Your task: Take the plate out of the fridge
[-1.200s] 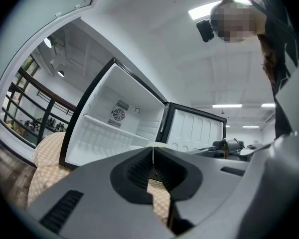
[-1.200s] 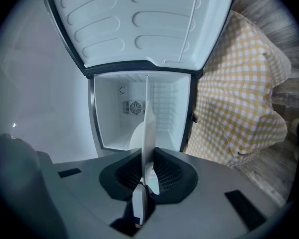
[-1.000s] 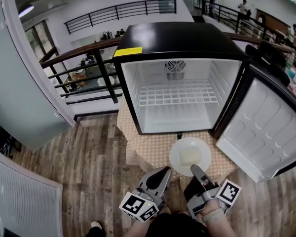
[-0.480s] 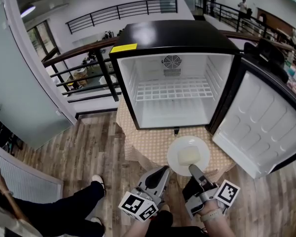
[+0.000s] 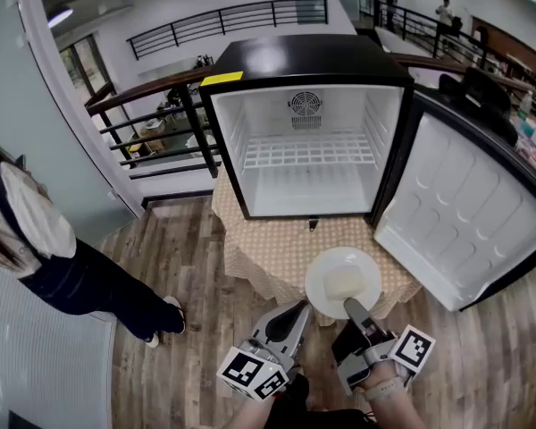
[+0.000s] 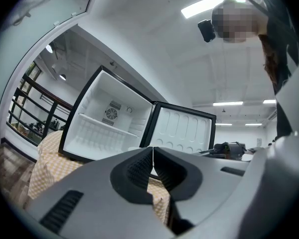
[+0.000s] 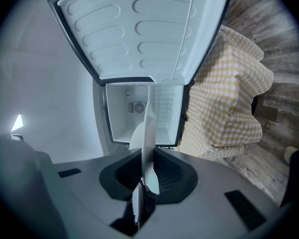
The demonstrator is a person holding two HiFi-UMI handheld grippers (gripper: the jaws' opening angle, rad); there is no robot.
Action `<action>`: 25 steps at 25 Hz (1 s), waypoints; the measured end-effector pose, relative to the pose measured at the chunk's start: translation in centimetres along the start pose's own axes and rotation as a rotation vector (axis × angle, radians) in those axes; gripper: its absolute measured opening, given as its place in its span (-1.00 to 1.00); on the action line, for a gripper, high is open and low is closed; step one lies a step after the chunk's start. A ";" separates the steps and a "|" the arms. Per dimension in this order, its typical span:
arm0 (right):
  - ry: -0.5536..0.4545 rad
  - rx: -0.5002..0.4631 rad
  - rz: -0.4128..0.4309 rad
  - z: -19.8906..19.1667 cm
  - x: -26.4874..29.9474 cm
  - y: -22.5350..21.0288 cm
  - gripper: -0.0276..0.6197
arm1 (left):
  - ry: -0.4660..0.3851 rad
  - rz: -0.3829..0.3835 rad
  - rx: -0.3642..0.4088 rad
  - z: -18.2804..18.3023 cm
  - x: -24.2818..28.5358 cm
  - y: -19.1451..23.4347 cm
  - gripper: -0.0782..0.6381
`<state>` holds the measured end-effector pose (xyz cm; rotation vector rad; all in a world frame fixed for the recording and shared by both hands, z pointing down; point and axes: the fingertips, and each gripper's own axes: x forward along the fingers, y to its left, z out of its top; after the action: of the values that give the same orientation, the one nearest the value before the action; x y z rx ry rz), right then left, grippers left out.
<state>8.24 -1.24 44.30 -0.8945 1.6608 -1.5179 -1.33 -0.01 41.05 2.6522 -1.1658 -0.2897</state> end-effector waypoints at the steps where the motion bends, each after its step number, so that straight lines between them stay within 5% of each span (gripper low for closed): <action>1: 0.003 0.002 0.001 -0.1 -0.4 0.0 -0.72 | -0.001 0.004 0.003 -0.1 -0.3 -0.4 -0.75; 25: 0.044 0.023 0.027 -4.3 -8.4 1.0 -0.73 | -0.023 0.043 0.036 -0.3 -6.7 -7.6 -0.75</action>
<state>8.86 8.26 43.93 -0.8291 1.6767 -1.5452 -0.37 10.00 39.73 2.6572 -1.2449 -0.2948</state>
